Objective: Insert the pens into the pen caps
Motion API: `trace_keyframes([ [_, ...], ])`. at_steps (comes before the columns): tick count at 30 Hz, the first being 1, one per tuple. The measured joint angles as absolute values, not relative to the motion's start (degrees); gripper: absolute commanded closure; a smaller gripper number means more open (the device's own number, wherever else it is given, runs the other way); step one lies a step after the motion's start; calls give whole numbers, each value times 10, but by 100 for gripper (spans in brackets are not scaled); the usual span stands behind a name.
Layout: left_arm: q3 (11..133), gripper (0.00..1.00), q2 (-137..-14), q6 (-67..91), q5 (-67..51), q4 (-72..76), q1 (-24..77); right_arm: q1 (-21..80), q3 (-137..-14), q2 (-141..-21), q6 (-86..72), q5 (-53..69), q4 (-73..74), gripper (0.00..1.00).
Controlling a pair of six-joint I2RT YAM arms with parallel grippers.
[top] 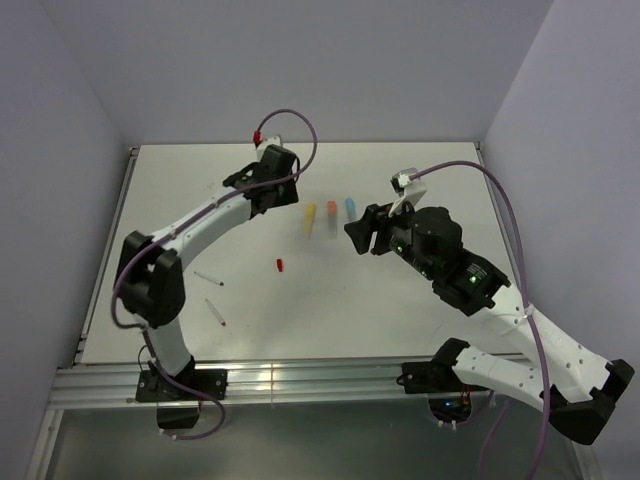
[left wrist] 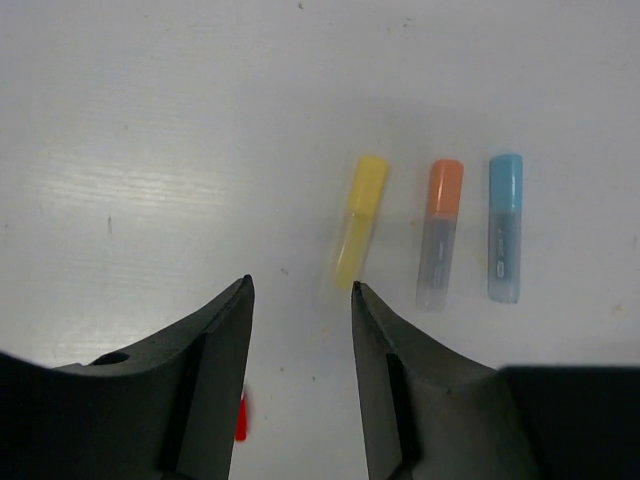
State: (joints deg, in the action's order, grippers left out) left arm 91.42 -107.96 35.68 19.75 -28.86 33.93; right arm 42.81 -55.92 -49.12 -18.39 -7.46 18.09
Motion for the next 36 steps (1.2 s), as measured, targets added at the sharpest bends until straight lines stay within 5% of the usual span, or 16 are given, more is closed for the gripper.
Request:
trace_keyframes([
  [10,673,59,-926,399,210,-273,344,427,-564,-513,-184,-70,199,36],
  [21,598,57,-928,449,225,-262,383,426,-575,-569,-194,-53,207,40],
  [36,488,53,-676,689,329,-406,382,425,-592,-689,-215,-38,210,42],
])
